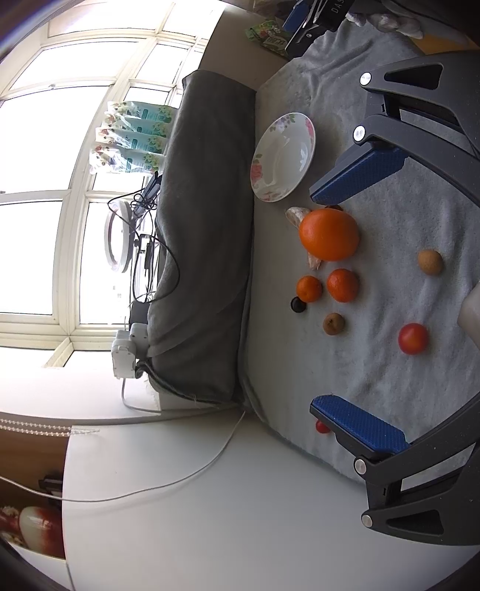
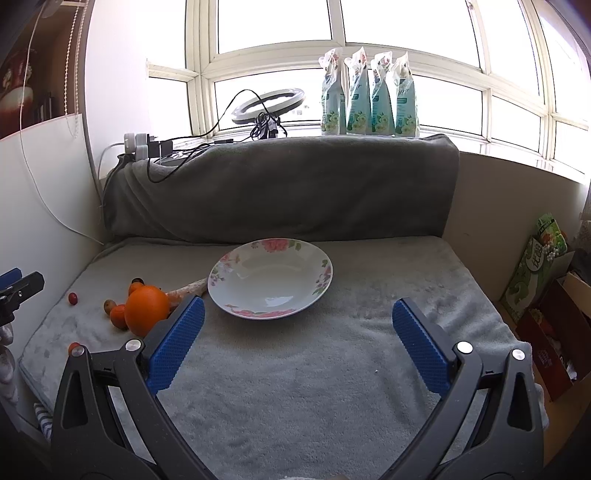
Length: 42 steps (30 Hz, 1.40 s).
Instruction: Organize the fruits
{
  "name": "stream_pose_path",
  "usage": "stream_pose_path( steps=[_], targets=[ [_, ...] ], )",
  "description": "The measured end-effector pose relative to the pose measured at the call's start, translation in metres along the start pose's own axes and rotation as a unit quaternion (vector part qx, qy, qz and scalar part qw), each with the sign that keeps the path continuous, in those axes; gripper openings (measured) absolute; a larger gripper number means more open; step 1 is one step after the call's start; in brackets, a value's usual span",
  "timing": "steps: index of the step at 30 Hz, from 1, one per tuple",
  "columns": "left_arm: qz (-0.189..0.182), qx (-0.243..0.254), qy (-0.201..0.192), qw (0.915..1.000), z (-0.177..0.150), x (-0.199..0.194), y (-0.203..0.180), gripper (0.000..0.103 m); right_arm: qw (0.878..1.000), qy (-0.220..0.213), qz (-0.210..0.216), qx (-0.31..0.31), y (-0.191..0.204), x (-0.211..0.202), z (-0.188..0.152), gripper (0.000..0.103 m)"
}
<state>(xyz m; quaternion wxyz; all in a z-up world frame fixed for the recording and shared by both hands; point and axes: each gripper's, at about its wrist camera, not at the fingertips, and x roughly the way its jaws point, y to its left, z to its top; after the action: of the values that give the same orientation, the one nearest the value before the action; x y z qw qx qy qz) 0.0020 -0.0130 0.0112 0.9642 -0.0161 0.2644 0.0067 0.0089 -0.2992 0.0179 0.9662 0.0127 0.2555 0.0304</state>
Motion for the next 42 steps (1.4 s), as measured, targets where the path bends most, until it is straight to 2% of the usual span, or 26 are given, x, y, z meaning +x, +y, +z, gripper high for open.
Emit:
stream_pose_path(
  steps=[31, 42],
  targets=[
    [-0.008, -0.001, 0.006, 0.9999, -0.003, 0.009, 0.0, 0.102, 1.0, 0.01, 0.005, 0.003, 0.004, 0.006, -0.004, 0.103],
    [-0.034, -0.01, 0.029, 0.999, -0.011, 0.023, 0.008, 0.102, 0.998, 0.045, 0.047, -0.004, 0.011, 0.024, 0.0, 0.103]
  ],
)
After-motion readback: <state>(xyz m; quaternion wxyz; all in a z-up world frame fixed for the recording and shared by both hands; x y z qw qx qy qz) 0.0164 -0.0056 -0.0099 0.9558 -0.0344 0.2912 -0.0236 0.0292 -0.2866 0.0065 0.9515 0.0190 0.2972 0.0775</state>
